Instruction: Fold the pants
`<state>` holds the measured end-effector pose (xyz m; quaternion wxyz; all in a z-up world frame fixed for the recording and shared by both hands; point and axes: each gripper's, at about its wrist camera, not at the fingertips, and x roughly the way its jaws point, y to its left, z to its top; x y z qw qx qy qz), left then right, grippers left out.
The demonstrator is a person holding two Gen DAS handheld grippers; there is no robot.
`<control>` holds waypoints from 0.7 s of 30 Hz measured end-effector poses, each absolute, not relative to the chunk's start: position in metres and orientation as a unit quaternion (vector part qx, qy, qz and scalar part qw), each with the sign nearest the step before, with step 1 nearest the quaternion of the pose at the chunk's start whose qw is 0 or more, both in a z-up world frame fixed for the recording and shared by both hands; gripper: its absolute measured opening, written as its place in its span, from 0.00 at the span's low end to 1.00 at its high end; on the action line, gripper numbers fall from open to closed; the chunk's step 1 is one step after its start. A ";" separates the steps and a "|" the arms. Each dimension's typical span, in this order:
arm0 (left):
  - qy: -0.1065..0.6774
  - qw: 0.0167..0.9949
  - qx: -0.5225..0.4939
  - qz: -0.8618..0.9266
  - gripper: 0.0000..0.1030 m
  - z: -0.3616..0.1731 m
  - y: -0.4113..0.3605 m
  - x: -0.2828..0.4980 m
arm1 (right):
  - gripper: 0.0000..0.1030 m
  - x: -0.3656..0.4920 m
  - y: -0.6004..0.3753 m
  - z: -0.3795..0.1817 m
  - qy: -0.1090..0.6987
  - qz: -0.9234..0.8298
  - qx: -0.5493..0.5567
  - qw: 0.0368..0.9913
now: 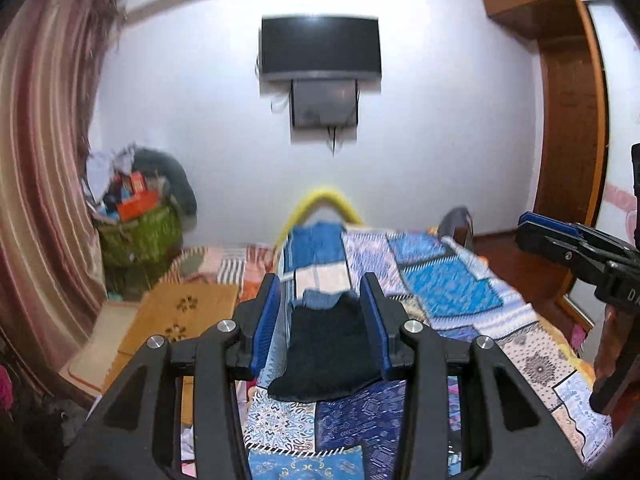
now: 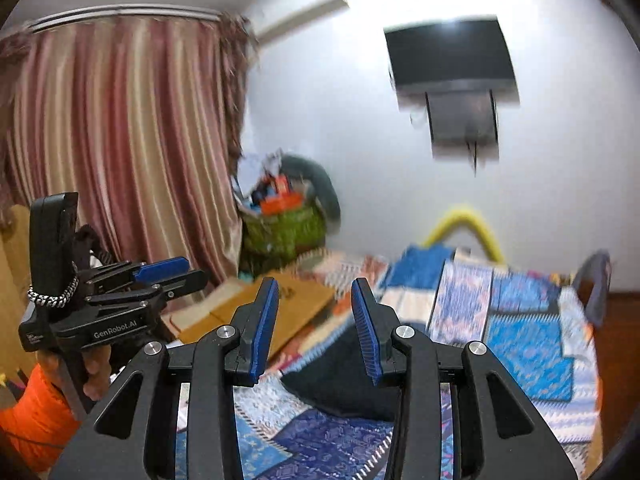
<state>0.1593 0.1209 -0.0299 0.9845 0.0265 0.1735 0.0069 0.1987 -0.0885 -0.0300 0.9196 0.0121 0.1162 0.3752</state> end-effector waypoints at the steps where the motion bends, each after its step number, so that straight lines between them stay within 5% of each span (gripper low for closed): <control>1: 0.164 0.986 0.027 0.008 0.40 -0.028 0.118 0.148 | 0.33 0.188 -0.089 -0.029 0.105 0.376 0.011 0.921; 4: 0.135 0.991 0.019 0.009 0.42 -0.023 0.110 0.113 | 0.33 0.162 -0.092 -0.030 0.080 0.380 0.020 0.922; 10: 0.095 0.995 0.015 0.017 0.79 -0.025 0.097 0.072 | 0.37 0.135 -0.092 -0.043 0.054 0.349 0.017 0.935; 12: 0.091 0.996 0.013 0.014 0.89 -0.028 0.094 0.064 | 0.58 0.128 -0.094 -0.045 0.047 0.336 0.023 0.940; 21: 0.090 0.996 0.010 0.014 1.00 -0.038 0.090 0.057 | 0.94 0.124 -0.102 -0.046 0.043 0.301 0.027 0.952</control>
